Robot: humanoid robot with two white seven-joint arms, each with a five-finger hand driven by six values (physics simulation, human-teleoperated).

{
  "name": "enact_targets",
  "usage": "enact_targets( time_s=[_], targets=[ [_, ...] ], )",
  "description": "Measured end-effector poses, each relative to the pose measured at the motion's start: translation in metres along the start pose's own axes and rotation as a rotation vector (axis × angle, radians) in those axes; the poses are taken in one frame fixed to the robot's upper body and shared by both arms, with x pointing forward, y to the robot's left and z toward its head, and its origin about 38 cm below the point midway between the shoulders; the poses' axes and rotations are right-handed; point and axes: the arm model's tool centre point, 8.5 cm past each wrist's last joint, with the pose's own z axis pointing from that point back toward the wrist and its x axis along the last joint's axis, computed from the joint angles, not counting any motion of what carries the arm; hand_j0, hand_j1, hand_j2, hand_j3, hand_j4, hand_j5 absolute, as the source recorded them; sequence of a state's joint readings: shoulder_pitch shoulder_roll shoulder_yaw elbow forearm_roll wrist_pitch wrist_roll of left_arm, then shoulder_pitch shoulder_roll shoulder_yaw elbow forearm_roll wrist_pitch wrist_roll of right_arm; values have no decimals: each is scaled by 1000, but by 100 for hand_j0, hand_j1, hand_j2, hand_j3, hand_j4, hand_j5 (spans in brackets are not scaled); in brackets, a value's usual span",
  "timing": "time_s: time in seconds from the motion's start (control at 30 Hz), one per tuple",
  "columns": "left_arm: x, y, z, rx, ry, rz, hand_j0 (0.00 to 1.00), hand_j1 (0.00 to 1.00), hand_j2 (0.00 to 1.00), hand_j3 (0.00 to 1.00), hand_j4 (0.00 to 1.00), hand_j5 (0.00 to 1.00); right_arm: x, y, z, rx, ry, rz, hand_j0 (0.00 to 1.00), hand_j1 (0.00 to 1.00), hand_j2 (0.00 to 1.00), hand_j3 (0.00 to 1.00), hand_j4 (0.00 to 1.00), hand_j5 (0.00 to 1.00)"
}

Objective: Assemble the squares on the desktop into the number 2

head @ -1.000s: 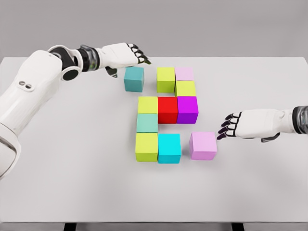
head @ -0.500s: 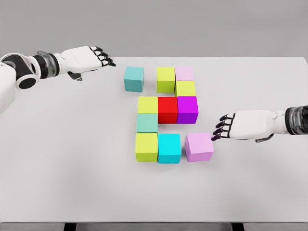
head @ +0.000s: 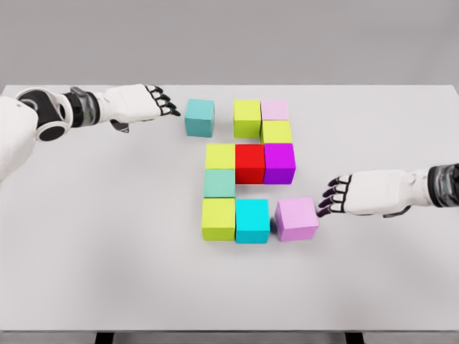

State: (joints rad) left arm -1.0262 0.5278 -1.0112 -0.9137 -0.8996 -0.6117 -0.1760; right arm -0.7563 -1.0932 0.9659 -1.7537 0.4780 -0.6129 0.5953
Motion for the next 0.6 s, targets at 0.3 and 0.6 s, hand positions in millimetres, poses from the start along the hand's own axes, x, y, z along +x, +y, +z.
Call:
enact_targets(
  time_s=[0.3, 0.6],
  targets=[
    [7, 3, -8, -4, -16, -1, 100, 100, 100, 100, 100, 100, 10, 6, -8, 6, -38, -14, 100, 100, 100, 100, 100, 100],
    [13, 8, -16, 1, -32, -2, 100, 100, 100, 100, 100, 100, 13, 3, -11, -16, -61, -34, 100, 100, 100, 100, 100, 100]
  ],
)
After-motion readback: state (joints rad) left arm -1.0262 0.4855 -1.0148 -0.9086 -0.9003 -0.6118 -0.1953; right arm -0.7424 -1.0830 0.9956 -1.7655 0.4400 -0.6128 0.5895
